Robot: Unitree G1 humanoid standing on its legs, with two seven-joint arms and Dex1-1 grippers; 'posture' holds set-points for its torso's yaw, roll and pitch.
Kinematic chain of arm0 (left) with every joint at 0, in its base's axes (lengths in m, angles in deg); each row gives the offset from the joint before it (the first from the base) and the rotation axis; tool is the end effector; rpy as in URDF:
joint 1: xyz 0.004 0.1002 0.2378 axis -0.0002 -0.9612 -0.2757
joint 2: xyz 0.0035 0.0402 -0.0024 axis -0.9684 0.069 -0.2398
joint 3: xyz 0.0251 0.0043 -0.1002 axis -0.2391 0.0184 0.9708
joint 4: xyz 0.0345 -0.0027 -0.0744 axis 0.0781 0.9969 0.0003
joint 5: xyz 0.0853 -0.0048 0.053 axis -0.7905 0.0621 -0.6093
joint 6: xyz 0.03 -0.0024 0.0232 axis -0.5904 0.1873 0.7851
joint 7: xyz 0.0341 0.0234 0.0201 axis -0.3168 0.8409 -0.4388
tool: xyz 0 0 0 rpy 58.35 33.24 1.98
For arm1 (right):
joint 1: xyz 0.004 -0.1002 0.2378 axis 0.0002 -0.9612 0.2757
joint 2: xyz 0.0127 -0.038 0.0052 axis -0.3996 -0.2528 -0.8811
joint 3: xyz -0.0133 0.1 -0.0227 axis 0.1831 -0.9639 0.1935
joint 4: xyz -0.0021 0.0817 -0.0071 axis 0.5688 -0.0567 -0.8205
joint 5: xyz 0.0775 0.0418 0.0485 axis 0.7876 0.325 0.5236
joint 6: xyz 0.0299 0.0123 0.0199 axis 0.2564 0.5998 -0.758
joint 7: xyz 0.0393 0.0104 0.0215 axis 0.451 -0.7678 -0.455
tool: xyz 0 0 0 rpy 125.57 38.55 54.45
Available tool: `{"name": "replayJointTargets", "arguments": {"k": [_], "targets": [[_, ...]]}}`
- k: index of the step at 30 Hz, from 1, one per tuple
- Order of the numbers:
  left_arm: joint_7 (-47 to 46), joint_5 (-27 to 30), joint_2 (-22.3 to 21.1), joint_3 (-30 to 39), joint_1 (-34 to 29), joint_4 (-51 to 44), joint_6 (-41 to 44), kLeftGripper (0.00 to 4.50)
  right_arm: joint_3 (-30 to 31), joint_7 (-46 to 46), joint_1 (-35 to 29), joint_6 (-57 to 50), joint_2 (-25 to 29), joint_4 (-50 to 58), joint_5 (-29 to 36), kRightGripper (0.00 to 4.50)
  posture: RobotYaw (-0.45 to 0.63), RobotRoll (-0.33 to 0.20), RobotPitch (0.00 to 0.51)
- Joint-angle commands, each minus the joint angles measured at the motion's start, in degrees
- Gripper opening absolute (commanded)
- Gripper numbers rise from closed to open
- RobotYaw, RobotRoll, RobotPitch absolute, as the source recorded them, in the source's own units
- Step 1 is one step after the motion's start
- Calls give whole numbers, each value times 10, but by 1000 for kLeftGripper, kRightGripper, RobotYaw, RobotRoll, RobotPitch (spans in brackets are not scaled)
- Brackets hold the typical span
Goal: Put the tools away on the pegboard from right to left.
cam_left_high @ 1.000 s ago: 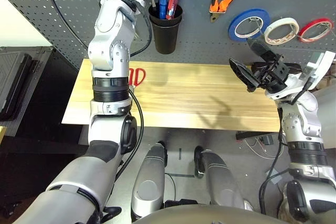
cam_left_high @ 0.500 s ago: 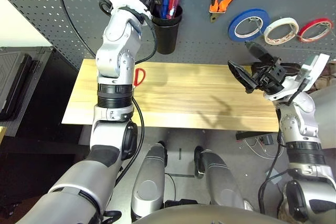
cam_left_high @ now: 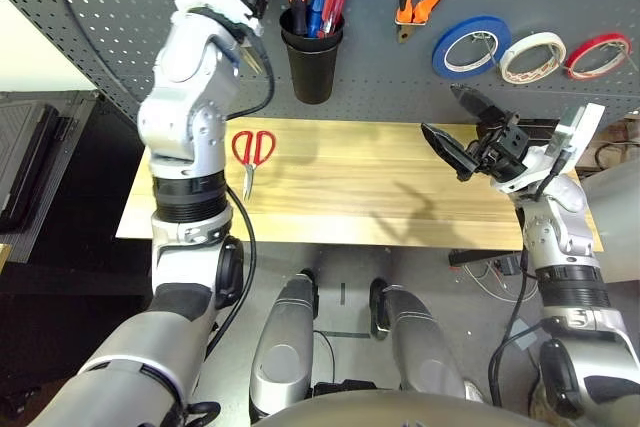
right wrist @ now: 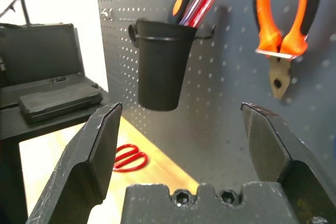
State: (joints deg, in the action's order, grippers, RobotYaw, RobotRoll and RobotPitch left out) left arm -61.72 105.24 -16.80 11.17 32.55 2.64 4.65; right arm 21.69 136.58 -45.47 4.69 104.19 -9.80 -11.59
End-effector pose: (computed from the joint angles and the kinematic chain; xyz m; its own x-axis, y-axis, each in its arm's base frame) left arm 0.2572 0.1621 0.2794 0.8261 -0.2963 0.4793 0.3191 0.9471 0.0355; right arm 0.2671 -0.2315 0.1129 0.5120 0.7514 0.4162 -0.7606 0.6217 -0.1868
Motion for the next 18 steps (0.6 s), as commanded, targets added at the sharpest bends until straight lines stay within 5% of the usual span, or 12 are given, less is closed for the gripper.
{"name": "replayJointTargets", "arguments": {"k": [1, 10, 18], "targets": [[-11, 34, -9, 5, -53, -95, 82, 4472, 20, 3, -22, -20, 13, 9, -21, 4500, 288, 0, 226], [-21, 42, -7, 1, -229, -184, 149, 4472, 85, -51, -33, -91, 37, 15, -113, 4500, 318, 0, 239], [-17, -19, -9, -42, -332, -124, 103, 4472, 139, -111, -30, -123, 23, -10, -191, 4500, 324, 0, 252]]}}
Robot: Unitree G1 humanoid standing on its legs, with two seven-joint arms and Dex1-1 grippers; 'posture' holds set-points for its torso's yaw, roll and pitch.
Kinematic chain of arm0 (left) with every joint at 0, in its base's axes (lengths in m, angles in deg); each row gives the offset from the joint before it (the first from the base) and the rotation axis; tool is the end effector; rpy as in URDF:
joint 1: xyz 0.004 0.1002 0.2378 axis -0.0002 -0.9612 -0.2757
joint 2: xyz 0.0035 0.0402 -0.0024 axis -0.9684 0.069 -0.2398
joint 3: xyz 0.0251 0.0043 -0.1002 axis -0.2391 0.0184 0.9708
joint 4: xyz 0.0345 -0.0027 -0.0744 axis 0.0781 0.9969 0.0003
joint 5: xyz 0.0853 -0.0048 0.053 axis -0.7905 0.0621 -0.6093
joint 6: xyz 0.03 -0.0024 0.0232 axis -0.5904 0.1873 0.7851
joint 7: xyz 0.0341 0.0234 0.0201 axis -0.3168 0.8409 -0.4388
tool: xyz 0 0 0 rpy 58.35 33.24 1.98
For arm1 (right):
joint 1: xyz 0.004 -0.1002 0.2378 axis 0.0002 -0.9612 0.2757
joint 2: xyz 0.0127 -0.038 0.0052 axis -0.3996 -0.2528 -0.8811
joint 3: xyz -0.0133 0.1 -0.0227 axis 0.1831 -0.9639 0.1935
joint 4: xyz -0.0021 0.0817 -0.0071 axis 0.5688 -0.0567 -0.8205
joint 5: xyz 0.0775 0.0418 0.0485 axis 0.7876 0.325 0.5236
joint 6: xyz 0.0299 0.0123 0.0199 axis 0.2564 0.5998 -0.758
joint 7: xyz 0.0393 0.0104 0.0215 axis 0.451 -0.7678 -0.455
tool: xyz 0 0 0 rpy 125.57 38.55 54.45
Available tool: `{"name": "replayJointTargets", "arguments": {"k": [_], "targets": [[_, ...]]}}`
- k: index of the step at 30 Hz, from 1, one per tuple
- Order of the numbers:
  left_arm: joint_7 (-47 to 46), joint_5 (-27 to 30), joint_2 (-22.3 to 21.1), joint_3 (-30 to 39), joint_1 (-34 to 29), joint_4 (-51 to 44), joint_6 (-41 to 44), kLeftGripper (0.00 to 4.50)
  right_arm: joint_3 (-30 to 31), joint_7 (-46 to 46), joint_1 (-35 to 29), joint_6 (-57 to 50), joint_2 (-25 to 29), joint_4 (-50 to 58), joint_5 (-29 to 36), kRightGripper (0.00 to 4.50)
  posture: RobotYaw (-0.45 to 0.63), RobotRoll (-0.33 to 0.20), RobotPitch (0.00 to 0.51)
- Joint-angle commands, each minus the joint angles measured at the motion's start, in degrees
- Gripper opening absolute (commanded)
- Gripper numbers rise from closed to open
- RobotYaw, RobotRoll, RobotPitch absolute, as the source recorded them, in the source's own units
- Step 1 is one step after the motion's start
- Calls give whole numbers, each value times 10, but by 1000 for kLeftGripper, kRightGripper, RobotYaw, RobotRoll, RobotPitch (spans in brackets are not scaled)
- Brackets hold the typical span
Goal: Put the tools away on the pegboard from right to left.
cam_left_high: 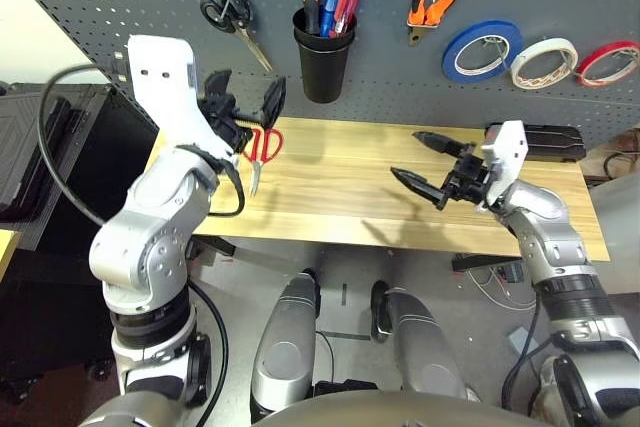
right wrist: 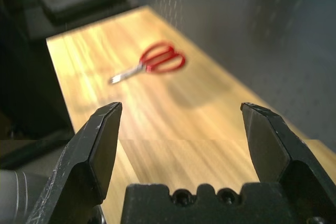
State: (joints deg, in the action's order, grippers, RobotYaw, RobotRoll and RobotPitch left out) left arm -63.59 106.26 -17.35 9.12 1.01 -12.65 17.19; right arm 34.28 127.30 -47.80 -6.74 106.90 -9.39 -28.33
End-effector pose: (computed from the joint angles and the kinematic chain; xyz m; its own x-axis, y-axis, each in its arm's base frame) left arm 0.2085 0.1800 0.1755 0.9713 -0.2380 -0.0022 0.2379 0.9712 -0.0102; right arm 0.2657 -0.2021 0.0864 0.5817 0.8118 -0.0503 -0.8075 0.5691 -0.1550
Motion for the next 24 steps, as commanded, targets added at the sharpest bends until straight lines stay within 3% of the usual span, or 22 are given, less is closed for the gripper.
{"name": "replayJointTargets", "arguments": {"k": [1, 12, 24], "targets": [[0, -37, -4, -26, -20, 41, -29, 4472, 17, -26, -4, -9, -6, -21, -32, 4500, 323, 0, 256], [-3, -125, 9, -44, 1, 229, -119, 4472, 59, -87, 23, -10, -51, -97, -100, 4500, 310, 0, 281], [-29, -189, 15, -26, 102, 505, -239, 4472, 82, -143, 56, -18, -100, -154, -147, 4500, 287, 0, 316]]}}
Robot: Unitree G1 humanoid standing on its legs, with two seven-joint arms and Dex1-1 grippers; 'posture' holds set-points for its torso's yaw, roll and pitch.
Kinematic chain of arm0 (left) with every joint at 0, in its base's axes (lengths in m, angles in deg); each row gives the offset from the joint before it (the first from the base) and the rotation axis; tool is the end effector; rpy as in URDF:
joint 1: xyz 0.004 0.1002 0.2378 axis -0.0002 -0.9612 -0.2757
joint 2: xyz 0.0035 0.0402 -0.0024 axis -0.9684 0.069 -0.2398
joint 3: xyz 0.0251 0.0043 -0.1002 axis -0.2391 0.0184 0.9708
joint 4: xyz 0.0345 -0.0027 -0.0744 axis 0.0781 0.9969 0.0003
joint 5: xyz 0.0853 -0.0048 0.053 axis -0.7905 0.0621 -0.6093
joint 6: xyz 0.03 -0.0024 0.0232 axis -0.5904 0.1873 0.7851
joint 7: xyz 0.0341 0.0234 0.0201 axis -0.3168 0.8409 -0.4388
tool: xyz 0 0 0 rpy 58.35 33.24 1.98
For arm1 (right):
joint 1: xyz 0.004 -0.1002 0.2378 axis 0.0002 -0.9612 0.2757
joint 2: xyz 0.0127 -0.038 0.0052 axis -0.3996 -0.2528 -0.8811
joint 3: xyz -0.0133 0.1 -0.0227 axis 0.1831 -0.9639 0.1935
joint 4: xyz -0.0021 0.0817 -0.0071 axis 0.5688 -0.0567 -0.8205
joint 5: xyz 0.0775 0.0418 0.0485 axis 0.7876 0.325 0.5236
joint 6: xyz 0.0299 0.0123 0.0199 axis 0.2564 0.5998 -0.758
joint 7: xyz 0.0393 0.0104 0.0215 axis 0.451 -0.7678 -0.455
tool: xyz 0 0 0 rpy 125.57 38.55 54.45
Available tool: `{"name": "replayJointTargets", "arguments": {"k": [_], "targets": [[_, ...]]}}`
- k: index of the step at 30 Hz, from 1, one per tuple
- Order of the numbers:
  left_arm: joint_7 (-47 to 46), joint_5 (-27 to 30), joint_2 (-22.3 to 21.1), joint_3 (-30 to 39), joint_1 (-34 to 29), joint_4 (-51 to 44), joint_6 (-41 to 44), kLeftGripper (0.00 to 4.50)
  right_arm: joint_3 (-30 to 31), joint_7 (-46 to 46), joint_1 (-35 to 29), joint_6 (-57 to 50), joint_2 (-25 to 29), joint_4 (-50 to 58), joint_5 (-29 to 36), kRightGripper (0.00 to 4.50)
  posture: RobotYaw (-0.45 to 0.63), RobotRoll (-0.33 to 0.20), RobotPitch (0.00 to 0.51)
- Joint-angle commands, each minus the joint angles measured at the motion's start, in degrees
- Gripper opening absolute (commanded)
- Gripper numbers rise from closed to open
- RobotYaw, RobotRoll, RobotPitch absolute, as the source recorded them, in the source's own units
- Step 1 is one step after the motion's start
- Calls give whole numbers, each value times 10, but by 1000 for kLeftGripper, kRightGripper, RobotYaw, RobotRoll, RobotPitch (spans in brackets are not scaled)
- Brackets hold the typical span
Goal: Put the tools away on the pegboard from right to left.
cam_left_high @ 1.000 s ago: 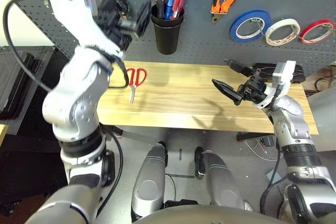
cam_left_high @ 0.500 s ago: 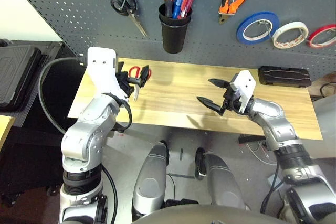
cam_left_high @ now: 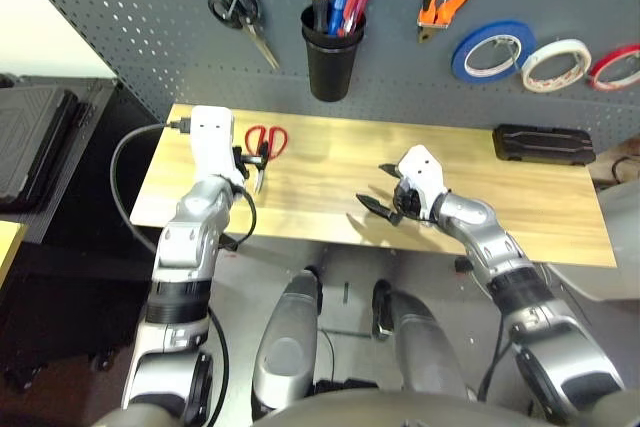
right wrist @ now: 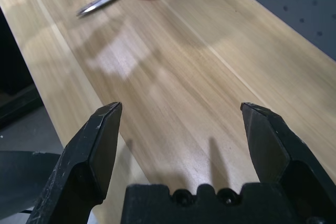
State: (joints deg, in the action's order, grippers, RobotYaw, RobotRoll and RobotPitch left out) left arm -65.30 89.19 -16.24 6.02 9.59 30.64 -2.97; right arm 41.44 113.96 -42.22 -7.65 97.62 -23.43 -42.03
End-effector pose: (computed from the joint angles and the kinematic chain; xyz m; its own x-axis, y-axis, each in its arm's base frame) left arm 0.2775 0.2006 0.1053 0.9694 0.0503 -0.2402 -0.0253 0.9941 0.1059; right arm 0.2792 -0.1481 0.0512 0.6515 0.7170 -0.2480 -0.7572 0.6351 -0.1527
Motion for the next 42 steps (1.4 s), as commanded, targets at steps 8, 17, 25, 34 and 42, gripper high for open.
{"name": "replayJointTargets", "arguments": {"k": [8, 17, 25, 34, 42], "targets": [[-30, -38, -4, 22, 125, 334, -164, 4472, 20, -23, -6, -23, -25, 5, -20, 4500, 252, 0, 336], [-54, -53, -22, 33, 214, 581, -277, 4472, 27, -29, -28, -55, -24, 62, -19, 4500, 201, 0, 339], [-71, -59, -32, 36, 241, 655, -305, 4472, 23, -36, -41, -85, -13, 109, -18, 4500, 159, 0, 326], [-93, -59, -37, 45, 246, 676, -306, 4472, 23, -41, -51, -101, -2, 140, -16, 4500, 134, 0, 316], [-89, -67, -31, 42, 238, 687, -281, 4094, 21, -45, -53, -115, 2, 161, -15, 4500, 120, 0, 313]]}}
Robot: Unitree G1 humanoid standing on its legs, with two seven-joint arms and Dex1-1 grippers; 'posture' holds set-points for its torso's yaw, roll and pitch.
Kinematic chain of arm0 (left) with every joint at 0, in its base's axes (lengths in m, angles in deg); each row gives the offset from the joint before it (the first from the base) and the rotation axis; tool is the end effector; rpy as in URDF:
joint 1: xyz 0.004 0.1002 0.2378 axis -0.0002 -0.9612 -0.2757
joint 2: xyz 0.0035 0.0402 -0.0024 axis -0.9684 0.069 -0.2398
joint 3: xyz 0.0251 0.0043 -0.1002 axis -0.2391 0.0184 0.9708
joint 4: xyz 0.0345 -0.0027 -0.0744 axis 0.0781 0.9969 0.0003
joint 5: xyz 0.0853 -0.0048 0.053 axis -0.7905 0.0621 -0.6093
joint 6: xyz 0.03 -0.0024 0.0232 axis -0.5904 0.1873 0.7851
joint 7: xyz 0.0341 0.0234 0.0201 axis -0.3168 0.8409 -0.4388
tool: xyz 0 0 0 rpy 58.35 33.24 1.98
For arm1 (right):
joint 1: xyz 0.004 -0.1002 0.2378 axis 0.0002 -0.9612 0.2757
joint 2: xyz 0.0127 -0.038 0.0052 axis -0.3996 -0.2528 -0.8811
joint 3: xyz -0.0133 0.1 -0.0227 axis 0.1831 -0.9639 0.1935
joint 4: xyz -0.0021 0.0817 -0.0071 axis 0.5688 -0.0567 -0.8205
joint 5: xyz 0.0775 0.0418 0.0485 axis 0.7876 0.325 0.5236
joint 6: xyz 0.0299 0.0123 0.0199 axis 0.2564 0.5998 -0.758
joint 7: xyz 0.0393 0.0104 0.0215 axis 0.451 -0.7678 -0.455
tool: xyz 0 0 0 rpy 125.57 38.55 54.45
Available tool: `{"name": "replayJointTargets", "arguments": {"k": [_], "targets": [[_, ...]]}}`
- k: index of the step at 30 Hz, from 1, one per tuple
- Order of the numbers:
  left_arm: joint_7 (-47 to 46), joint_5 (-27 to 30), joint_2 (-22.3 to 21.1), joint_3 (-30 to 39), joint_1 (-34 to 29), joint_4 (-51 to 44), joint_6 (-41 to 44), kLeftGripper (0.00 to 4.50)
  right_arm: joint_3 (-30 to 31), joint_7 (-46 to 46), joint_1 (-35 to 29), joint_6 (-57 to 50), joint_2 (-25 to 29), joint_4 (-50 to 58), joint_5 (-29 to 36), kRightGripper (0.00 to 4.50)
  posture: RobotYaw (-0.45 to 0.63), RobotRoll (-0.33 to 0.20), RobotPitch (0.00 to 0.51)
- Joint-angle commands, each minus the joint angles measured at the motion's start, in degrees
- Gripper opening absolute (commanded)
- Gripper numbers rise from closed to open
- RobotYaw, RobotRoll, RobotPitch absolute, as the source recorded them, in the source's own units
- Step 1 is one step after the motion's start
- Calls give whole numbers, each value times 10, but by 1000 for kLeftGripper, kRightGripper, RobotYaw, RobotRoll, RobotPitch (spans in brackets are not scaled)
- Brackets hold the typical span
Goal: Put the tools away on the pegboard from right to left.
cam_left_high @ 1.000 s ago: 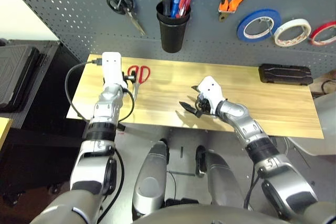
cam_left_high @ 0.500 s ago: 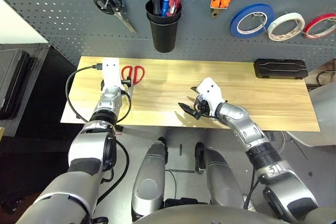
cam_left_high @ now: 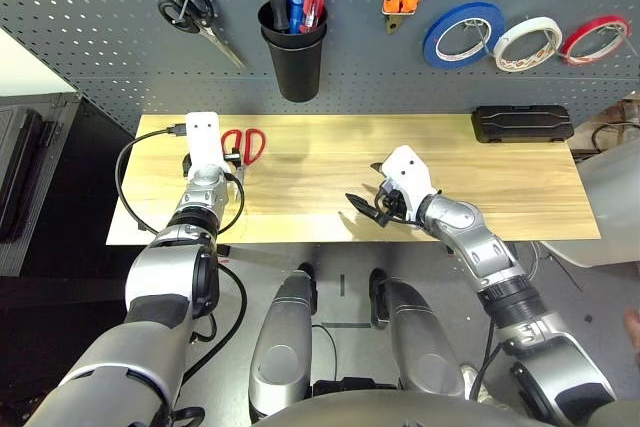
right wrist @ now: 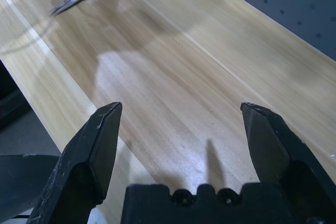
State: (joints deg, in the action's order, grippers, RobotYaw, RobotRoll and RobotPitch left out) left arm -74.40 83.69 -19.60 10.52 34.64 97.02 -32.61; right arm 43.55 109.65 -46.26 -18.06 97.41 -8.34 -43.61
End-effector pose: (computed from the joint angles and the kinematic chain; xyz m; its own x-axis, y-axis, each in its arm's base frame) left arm 0.3246 0.2286 0.0627 0.8602 0.3415 -0.3787 -0.2842 0.9377 0.2000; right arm 0.2658 -0.1344 0.0694 0.6821 0.6894 -0.2440 -0.7307 0.6559 -0.1894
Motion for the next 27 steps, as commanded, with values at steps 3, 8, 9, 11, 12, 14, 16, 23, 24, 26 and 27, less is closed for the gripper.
{"name": "replayJointTargets", "arguments": {"k": [3, 8, 9, 11, 12, 14, 16, 23, 24, 26, 27], "targets": [[4, -16, 7, -6, -15, 24, 29, 3121, 0, -4, -12, -12, 6, 13, 0, 4500, 116, 0, 311], [3, -20, 13, -6, -20, 25, 43, 1127, 0, -7, -9, -11, 8, 15, 0, 4500, 110, 0, 310], [4, -22, 14, -7, -21, 25, 45, 713, 0, -8, -8, -12, 8, 14, 1, 4500, 110, 0, 310], [7, -28, 19, -12, -24, 25, 50, 8, -1, -10, -7, -11, 8, 13, 1, 4500, 110, 0, 309], [7, -30, 21, -14, -25, 24, 52, 8, -1, -11, -6, -11, 8, 12, 1, 4500, 111, 0, 309], [7, -33, 27, -19, -29, 22, 58, 8, -2, -12, -5, -9, 8, 9, 1, 4500, 114, 0, 307], [11, -35, 35, -23, -33, 19, 63, 8, -3, -14, -3, -7, 7, 5, 1, 4500, 115, 0, 306], [9, -32, 65, -28, -64, 1, 82, 8, -7, -20, 16, 4, 4, -21, 2, 4500, 134, 0, 304], [7, -32, 68, -28, -69, -2, 84, 8, -7, -21, 19, 5, 4, -25, 2, 4500, 135, 0, 305], [5, -31, 73, -28, -77, -9, 89, 8, -8, -21, 24, 10, 3, -34, 3, 4500, 139, 0, 304], [4, -31, 77, -28, -83, -15, 94, 8, -8, -21, 27, 13, 2, -39, 3, 4500, 140, 0, 304]]}}
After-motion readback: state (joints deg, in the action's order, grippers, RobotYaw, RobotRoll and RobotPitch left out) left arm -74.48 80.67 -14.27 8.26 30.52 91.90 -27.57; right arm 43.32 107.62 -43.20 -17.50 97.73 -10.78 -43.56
